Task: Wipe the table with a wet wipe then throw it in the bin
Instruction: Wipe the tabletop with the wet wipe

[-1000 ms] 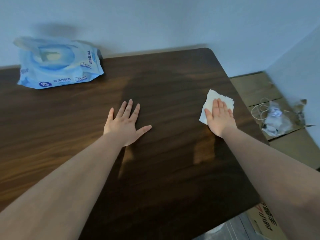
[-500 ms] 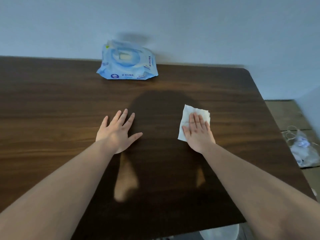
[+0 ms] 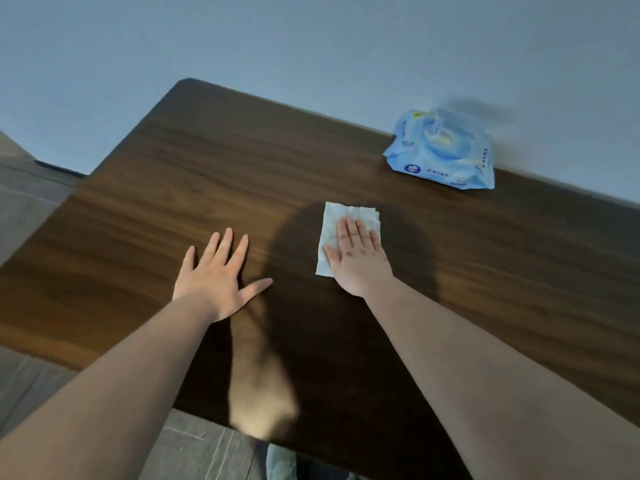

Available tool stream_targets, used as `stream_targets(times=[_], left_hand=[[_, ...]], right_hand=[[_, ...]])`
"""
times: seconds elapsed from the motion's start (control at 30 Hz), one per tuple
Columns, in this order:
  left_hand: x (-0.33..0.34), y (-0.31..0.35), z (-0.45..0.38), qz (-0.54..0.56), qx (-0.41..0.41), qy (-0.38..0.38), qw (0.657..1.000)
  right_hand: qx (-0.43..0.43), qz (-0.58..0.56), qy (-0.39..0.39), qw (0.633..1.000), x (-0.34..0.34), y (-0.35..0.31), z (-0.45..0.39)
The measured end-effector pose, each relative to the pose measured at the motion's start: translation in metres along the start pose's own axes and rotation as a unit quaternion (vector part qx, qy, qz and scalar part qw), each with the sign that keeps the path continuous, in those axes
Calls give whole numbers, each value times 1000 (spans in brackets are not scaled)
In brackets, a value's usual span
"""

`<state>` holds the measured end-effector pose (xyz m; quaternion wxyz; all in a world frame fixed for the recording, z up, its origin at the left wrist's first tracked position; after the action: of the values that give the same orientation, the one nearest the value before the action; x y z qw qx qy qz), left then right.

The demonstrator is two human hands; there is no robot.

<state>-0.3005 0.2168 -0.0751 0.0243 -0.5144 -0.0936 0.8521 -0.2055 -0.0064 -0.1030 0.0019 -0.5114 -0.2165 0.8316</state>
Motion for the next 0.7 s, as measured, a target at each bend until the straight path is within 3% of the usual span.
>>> stream_targets(times=[0.23, 0.4, 0.7], left_hand=[[33, -83, 15, 50, -75, -30, 995], [44, -87, 11, 88, -93, 12, 992], [42, -89, 10, 72, -94, 10, 993]], right_hand=[[-80, 16, -11, 997, 27, -104, -50], [-125, 28, -32, 991, 40, -170, -81], [-185, 25, -46, 981, 61, -263, -125]])
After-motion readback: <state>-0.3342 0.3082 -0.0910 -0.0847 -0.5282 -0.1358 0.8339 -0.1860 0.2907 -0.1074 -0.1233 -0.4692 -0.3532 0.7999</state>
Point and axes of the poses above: each hand's wrist, its own z-axis away from the middle knuckle, its own x-axis out of the palm, y = z × x, the point moved 1 cm from there along -z, towards the middle knuckle, and after that the axes turned 14 degrees about -z, right-handed, at the moved point
